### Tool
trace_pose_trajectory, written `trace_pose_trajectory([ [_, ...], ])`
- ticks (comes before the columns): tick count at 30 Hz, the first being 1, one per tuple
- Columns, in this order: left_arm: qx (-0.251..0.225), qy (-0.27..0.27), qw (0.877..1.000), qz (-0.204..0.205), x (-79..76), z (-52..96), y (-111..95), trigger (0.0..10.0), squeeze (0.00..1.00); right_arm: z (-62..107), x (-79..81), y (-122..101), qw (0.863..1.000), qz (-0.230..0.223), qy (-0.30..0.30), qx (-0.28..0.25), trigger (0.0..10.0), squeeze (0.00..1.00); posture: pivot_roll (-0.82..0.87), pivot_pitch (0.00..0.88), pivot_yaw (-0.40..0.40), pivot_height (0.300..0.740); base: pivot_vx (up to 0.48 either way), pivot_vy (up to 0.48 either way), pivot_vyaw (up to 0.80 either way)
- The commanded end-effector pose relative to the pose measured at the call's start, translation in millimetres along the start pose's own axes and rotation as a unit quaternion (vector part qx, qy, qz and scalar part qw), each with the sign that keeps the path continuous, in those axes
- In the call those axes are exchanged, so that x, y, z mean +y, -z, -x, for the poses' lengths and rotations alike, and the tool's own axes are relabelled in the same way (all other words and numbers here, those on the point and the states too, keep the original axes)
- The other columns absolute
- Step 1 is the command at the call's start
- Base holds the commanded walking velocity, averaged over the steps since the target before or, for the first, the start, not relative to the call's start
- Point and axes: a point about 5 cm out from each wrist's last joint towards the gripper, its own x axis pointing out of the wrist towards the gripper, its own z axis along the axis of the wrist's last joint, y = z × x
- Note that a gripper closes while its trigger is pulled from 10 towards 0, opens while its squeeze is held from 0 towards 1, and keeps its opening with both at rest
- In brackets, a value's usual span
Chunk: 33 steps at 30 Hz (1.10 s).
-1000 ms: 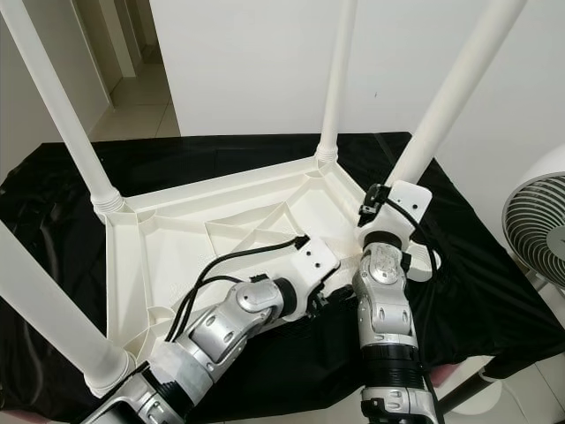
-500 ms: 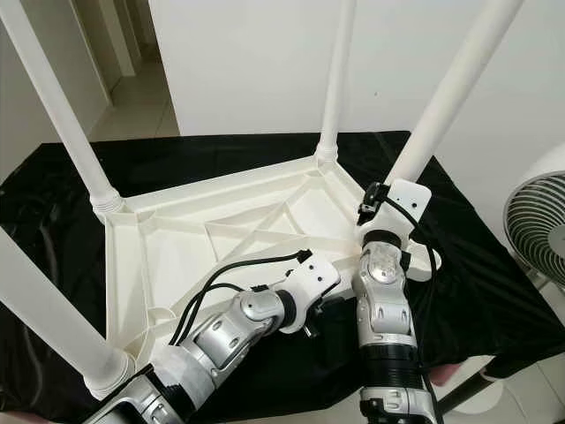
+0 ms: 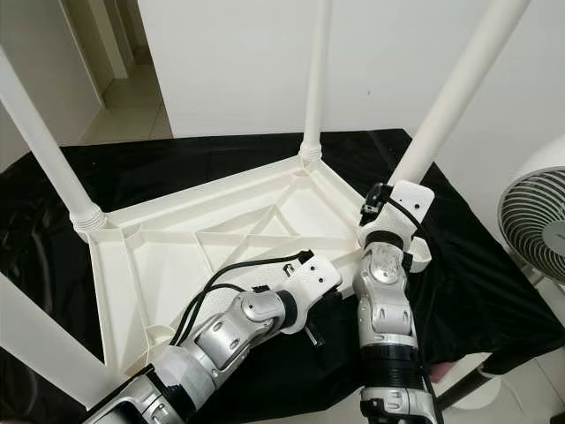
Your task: Building children table
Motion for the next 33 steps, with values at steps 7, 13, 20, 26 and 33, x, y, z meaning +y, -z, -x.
trace_pose_trajectory([
  [7,0.026,-0.006,1.0,0.002,2.7,6.4,13.2,0.0,0.0,0.6,-0.7,-3.4,1.0,0.003,0.001,-0.006,10.0,0.0,-0.02,0.028,0.07,0.74,0.0,0.0,0.0],
  [13,0.02,-0.01,1.0,-0.005,14.1,25.5,19.8,0.0,0.0,-2.1,-2.4,-4.6,1.0,0.008,-0.001,-0.008,10.0,0.0,0.0,0.036,0.059,0.74,0.0,0.0,0.0],
  [20,0.007,-0.006,1.0,-0.021,31.1,64.6,32.9,0.0,0.0,-6.8,-3.8,-6.5,1.0,0.016,-0.008,-0.012,10.0,0.0,0.01,0.042,0.053,0.74,0.0,0.0,0.0],
  [26,-0.003,0.006,1.0,-0.02,41.8,99.2,46.4,0.0,0.0,-8.8,-2.9,-6.9,1.0,0.019,-0.013,-0.012,10.0,0.0,0.03,0.05,0.043,0.74,0.0,0.0,0.0],
  [33,0.018,0.013,0.999,-0.023,48.6,136.0,62.0,0.0,0.0,-10.3,-2.0,-8.8,0.999,0.023,-0.019,-0.016,10.0,0.0,0.03,0.054,0.034,0.74,0.0,0.0,0.0],
])
